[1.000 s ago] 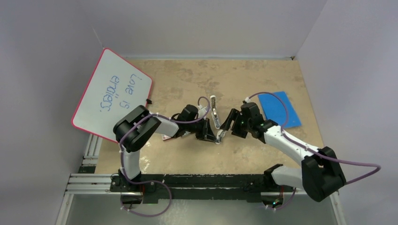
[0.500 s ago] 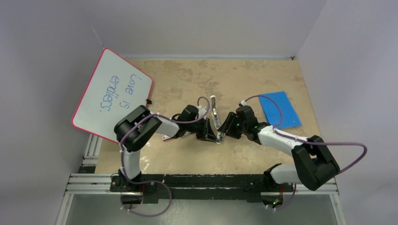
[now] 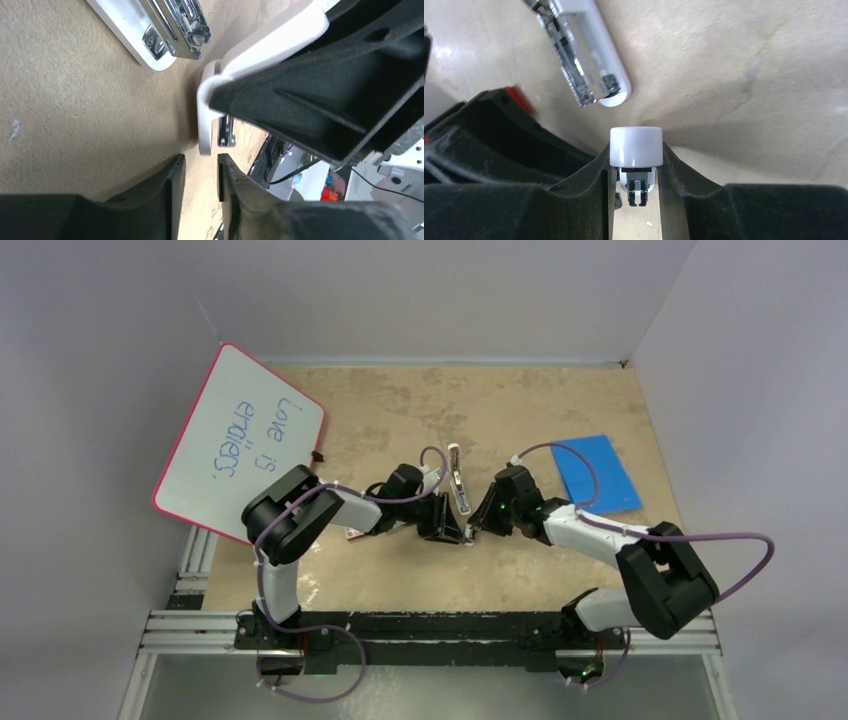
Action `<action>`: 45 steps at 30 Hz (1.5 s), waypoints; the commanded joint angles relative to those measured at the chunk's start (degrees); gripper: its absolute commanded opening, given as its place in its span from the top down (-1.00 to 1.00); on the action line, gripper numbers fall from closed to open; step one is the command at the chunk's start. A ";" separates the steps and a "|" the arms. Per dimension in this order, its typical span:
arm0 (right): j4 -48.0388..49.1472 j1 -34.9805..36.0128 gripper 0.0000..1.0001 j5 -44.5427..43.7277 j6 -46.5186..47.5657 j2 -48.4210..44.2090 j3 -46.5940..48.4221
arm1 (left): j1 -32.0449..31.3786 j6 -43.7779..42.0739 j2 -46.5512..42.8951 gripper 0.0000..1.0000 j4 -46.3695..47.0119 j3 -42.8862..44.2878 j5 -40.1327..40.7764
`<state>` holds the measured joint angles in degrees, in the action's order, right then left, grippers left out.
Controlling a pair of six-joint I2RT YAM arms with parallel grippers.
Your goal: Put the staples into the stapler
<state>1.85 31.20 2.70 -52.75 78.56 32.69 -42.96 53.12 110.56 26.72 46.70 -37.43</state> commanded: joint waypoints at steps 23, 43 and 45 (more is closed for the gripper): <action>-15.37 -0.65 0.35 -19.27 24.85 19.38 26.53 | 8.76 -14.85 -30.56 -0.01 -33.60 3.41 16.46; -17.73 -0.55 -0.03 -20.71 21.19 13.30 26.27 | 9.76 -16.12 -37.51 -0.01 -38.94 1.74 18.25; -17.58 -0.46 -0.03 -20.31 21.54 10.57 26.18 | 9.80 -15.49 -38.98 -0.01 -40.50 1.91 19.94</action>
<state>-15.84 30.74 -15.88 -30.63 94.67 58.92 -33.17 38.06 75.13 -12.05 48.07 -20.12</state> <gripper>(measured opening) 0.515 0.505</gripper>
